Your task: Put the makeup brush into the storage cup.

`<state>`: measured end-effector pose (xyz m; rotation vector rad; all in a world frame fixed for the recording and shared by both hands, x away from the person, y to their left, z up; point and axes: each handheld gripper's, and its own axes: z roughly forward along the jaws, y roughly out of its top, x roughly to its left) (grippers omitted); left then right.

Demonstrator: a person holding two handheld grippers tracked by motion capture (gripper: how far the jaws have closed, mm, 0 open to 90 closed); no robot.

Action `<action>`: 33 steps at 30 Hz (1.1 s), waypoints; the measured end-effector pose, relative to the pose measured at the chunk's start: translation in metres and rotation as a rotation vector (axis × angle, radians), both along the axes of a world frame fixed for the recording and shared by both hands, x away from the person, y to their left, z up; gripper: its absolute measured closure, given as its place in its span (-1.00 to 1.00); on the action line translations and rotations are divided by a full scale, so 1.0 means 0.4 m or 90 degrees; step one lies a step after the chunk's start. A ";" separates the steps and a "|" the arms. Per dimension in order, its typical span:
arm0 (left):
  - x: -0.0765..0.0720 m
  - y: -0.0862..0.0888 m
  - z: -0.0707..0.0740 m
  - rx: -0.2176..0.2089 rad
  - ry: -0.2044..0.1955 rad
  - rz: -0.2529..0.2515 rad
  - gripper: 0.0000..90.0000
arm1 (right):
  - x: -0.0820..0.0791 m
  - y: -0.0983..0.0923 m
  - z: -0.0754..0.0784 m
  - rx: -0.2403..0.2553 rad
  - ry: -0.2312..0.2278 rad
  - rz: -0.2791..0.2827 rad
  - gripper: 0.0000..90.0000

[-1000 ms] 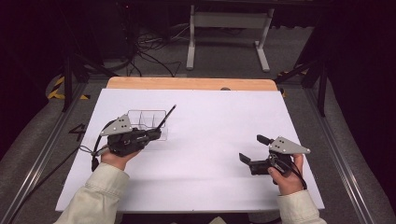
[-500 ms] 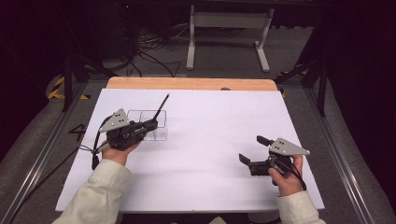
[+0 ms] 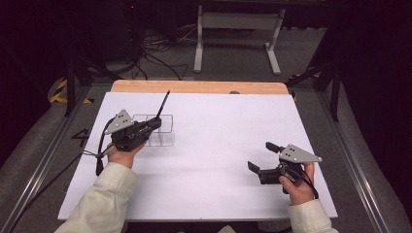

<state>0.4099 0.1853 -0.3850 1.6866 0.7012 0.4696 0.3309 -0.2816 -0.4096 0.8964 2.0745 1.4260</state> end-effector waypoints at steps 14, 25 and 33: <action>0.023 -0.012 -0.015 -0.021 -0.017 0.061 0.85 | -0.004 0.000 -0.002 0.007 -0.002 0.012 -0.91; 0.039 -0.019 -0.029 -0.012 -0.032 0.078 0.85 | -0.009 0.005 -0.006 0.010 0.005 0.033 -0.91; 0.047 -0.014 -0.041 -0.006 -0.027 0.100 0.85 | -0.012 0.006 -0.007 0.012 0.003 0.039 -0.91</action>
